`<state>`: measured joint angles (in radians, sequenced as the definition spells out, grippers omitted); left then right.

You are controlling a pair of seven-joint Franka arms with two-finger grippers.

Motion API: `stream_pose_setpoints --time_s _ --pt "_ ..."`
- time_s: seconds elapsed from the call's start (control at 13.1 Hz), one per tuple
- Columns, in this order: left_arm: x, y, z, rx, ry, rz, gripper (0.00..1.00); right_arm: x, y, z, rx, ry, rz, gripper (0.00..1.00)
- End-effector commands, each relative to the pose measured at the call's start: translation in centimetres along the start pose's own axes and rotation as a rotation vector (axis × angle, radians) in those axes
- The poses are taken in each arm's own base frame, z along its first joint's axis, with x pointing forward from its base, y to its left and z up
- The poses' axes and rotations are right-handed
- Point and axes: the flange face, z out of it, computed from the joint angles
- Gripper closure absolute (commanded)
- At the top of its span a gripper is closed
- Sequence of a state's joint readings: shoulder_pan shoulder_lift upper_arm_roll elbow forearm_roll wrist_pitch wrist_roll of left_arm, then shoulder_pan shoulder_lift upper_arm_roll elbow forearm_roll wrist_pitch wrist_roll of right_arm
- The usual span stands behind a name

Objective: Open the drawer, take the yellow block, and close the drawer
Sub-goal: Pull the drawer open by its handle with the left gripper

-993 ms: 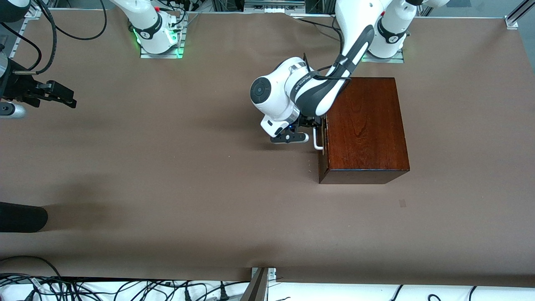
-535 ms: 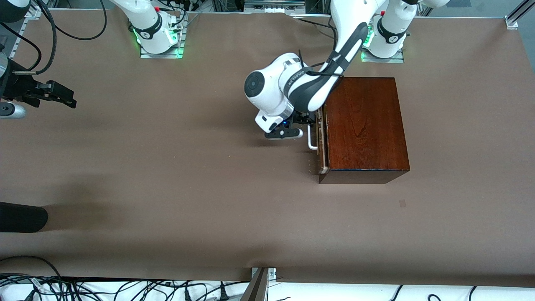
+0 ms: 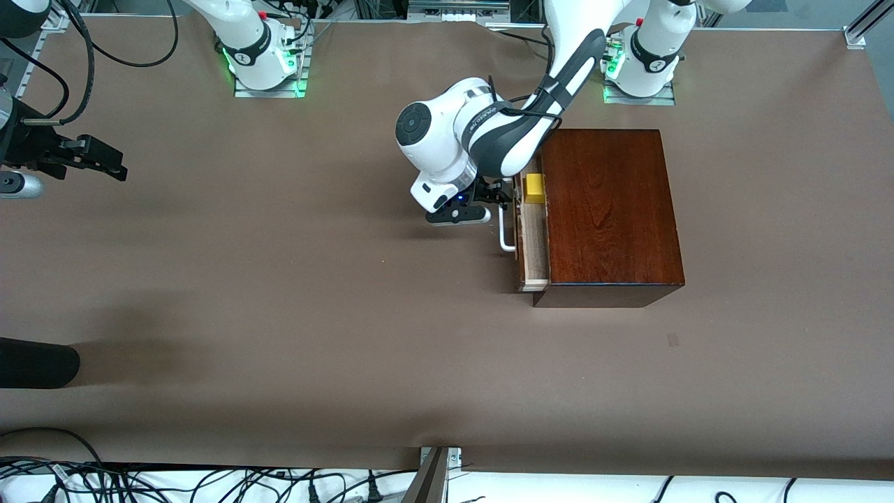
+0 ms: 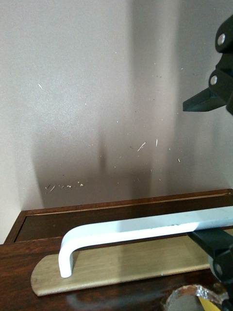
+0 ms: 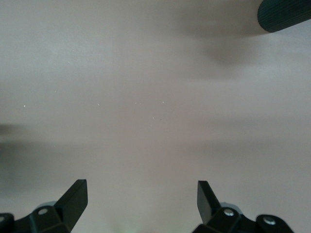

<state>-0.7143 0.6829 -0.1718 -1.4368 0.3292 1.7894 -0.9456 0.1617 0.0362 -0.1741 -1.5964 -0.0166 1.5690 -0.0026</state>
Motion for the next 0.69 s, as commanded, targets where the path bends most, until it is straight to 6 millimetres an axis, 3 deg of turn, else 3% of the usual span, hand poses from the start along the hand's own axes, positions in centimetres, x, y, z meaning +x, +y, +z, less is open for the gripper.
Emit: stream_pose_setpoints --time_s 0.0,0.38,0.61 --pt "0.6 1.6 -0.2 -0.067 0.006 -0.016 0.00 0.4 0.3 -0.4 0.001 0.008 0.013 0.00" --pt "0.9 2.5 -0.9 -0.163 0.016 -0.053 0.00 0.4 0.3 -0.4 0.001 0.010 0.015 0.00" --pt "1.2 3.0 -3.1 -0.209 0.023 -0.096 0.00 0.4 0.4 -0.4 0.000 0.010 0.015 0.00"
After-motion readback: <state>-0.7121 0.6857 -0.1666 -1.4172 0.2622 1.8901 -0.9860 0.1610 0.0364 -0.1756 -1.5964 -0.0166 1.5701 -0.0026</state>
